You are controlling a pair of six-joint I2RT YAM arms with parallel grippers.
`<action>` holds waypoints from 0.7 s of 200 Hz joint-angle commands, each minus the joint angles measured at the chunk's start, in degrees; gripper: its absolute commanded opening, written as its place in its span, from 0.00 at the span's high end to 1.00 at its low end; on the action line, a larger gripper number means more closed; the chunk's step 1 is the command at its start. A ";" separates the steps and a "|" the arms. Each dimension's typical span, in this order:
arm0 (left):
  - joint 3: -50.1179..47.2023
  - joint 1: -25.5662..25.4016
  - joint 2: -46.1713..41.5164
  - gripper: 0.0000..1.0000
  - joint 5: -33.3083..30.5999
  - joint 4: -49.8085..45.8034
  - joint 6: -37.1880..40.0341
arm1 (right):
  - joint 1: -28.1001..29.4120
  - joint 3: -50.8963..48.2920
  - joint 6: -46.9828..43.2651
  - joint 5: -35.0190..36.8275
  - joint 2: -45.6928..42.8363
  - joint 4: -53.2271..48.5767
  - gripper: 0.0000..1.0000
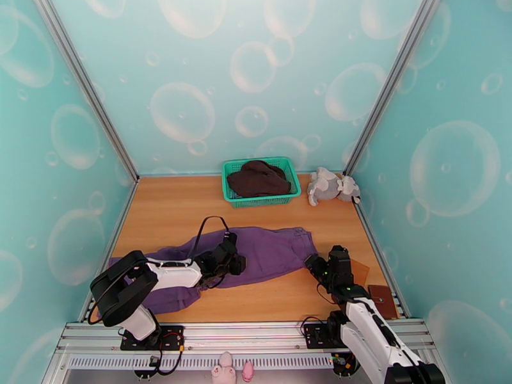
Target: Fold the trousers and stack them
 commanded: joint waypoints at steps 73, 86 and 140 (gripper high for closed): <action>-1.55 -0.35 3.36 0.59 0.02 -4.13 -5.97 | -5.95 8.25 -8.45 -3.60 3.85 0.98 1.00; -1.43 -0.35 3.74 0.59 0.67 -4.14 -6.06 | -6.03 12.76 -13.81 -4.52 5.78 0.44 1.00; -0.12 -0.60 5.12 0.59 3.44 -4.44 -4.93 | -1.87 23.28 -29.96 -0.21 8.46 0.60 1.00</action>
